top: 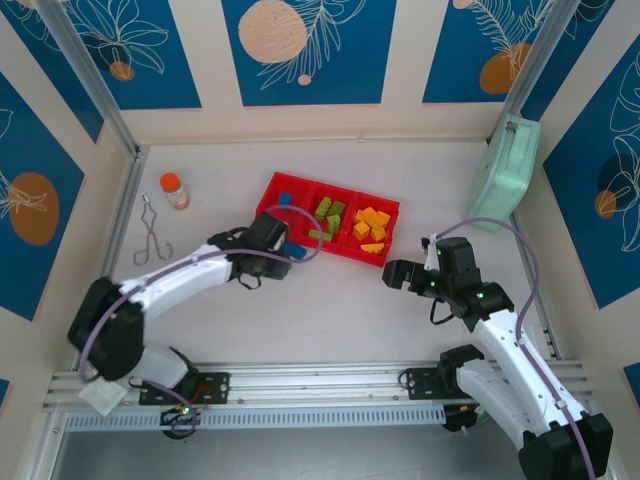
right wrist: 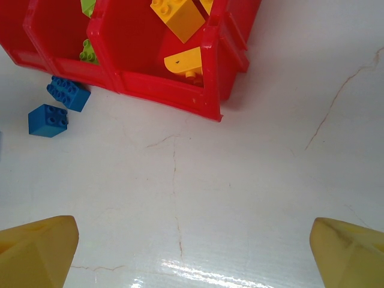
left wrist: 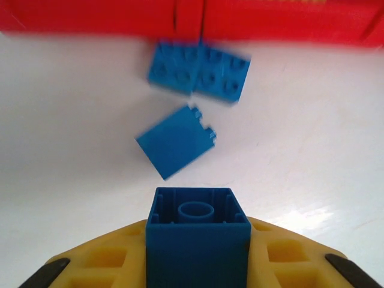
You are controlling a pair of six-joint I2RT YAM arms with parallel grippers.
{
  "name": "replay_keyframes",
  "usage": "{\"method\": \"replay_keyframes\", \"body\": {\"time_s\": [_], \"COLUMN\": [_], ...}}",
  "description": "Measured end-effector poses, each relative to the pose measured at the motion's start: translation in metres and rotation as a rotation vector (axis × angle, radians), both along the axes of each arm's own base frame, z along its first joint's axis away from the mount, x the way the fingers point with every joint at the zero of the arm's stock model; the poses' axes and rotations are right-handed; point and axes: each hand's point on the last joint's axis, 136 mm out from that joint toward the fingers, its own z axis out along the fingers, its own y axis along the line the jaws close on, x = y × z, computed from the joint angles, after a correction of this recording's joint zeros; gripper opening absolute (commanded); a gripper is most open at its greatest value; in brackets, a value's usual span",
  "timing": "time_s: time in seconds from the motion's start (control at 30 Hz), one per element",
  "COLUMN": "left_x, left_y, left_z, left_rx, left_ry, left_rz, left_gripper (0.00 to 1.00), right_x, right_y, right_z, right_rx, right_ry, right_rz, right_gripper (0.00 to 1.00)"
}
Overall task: Sort the legos into containers by color
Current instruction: Pick up the lego from the center of the table, then place the lego in the container.
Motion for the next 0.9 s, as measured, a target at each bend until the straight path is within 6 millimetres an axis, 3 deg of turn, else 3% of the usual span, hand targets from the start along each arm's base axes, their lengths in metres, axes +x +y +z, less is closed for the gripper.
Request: {"method": "replay_keyframes", "body": {"time_s": [0.1,0.2,0.27,0.33,0.43,0.57,0.77,0.9], "left_x": [0.028,0.064,0.087,0.11,0.142,0.174,0.185,0.188], "left_y": [0.014,0.024,0.025,0.021,0.011,-0.003,-0.017,-0.028], "left_z": [0.058,0.103,0.119,0.122,0.107,0.067,0.009,-0.017], "left_rx": [-0.059,-0.08,-0.076,-0.066,-0.045,-0.007,0.007,-0.027], "left_ry": [-0.127,-0.22,-0.248,-0.252,-0.213,-0.134,-0.016,0.033], "left_rz": [0.062,0.109,0.122,0.124,0.123,0.115,0.094,0.085], "left_gripper": [0.3,0.31,0.31,0.3,0.32,0.32,0.32,0.33], "right_x": [0.0,0.0,0.0,0.0,0.0,0.0,0.0,0.001], "right_y": [0.0,0.0,0.0,0.0,0.0,0.0,0.0,-0.001], "right_z": [0.0,0.0,0.0,0.0,0.0,0.0,0.0,-0.001], "right_rx": [0.0,0.0,0.0,0.0,0.0,0.0,0.0,-0.001], "right_ry": [0.0,0.0,0.0,0.0,0.0,0.0,0.0,0.006], "right_rz": [0.0,0.0,0.0,0.0,0.0,0.0,-0.001,-0.003], "right_gripper": [0.99,0.99,0.99,0.99,0.99,0.99,0.99,0.99]}}
